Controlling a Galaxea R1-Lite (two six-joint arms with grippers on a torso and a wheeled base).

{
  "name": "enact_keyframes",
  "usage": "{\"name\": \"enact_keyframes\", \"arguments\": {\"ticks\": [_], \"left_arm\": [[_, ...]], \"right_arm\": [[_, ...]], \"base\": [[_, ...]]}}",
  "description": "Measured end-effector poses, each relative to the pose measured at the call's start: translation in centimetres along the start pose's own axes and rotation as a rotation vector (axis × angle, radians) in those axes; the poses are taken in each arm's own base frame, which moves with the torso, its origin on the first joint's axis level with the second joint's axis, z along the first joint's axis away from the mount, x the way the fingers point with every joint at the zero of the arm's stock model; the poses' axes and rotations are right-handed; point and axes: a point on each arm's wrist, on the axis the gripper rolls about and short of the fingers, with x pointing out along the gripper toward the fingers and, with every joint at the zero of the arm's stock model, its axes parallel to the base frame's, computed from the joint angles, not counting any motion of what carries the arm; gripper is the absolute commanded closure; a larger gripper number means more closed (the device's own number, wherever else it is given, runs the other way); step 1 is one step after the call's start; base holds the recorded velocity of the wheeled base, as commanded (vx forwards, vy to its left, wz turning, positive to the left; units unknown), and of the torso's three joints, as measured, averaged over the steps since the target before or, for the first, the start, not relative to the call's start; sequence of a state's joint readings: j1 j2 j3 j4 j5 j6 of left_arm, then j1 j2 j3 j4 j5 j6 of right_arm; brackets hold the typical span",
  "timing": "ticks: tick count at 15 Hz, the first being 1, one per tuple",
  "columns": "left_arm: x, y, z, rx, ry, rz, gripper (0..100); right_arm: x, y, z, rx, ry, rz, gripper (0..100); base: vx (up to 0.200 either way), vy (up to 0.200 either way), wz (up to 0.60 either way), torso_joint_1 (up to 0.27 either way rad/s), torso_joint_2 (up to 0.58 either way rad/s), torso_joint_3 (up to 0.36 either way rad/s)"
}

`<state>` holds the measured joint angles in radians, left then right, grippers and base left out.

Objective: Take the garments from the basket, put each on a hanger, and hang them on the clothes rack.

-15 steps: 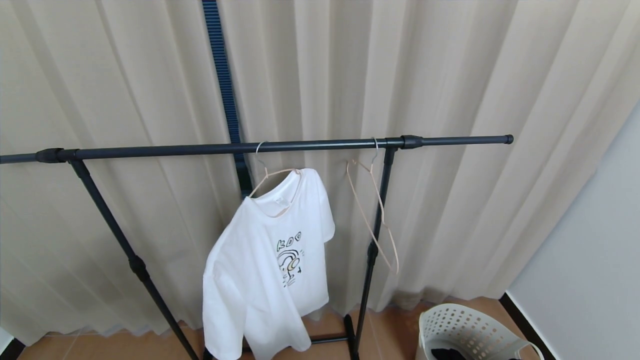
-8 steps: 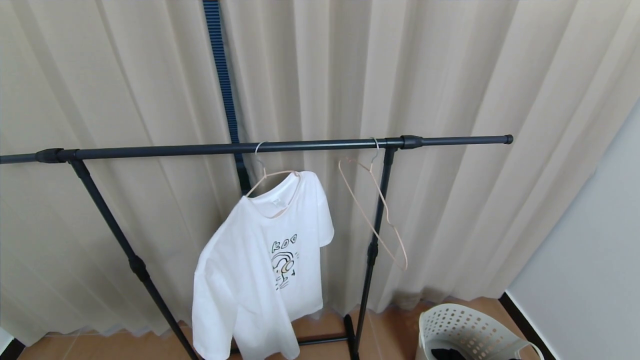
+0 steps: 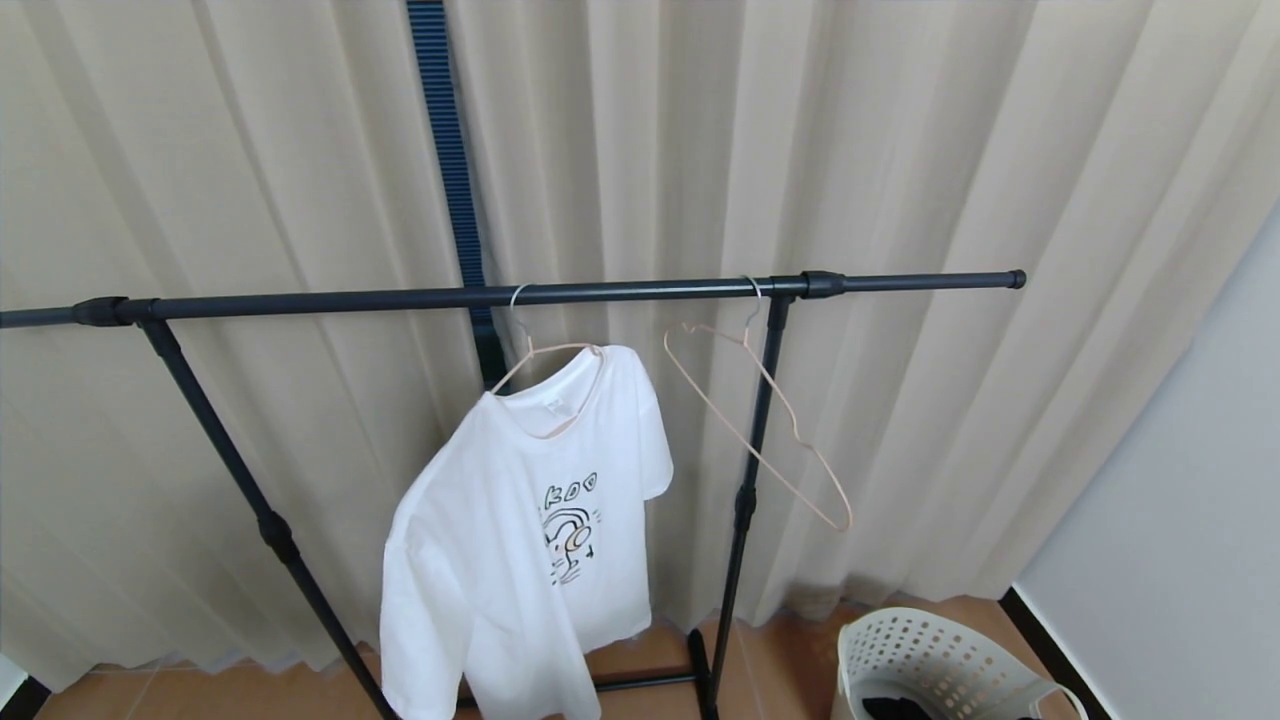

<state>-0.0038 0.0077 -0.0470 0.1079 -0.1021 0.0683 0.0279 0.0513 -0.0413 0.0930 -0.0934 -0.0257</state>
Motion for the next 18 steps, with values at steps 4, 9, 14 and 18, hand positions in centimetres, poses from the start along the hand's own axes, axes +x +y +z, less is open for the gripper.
{"name": "enact_keyframes", "arguments": {"ticks": [4, 9, 14, 18], "left_arm": [[-0.01, -0.11, -0.13, -0.008, -0.008, -0.042, 0], [-0.04, -0.19, -0.07, -0.01, -0.013, -0.077, 0], [-0.05, -0.19, -0.05, -0.015, -0.014, -0.077, 0], [-0.05, -0.19, -0.06, -0.017, -0.013, -0.077, 0]], "right_arm": [[-0.33, 0.04, -0.15, 0.066, -0.044, -0.008, 0], [-0.41, 0.05, -0.1, 0.072, -0.054, -0.003, 0], [-0.42, 0.05, -0.1, 0.07, -0.056, -0.002, 0], [-0.42, 0.05, -0.12, 0.07, -0.055, -0.002, 0]], "base": [[0.0, 0.0, 0.0, 0.0, 0.0, 0.0], [0.0, 0.0, 0.0, 0.0, 0.0, 0.0], [0.0, 0.0, 0.0, -0.017, 0.04, 0.02], [0.0, 0.0, 0.0, -0.141, 0.32, 0.171]]}}
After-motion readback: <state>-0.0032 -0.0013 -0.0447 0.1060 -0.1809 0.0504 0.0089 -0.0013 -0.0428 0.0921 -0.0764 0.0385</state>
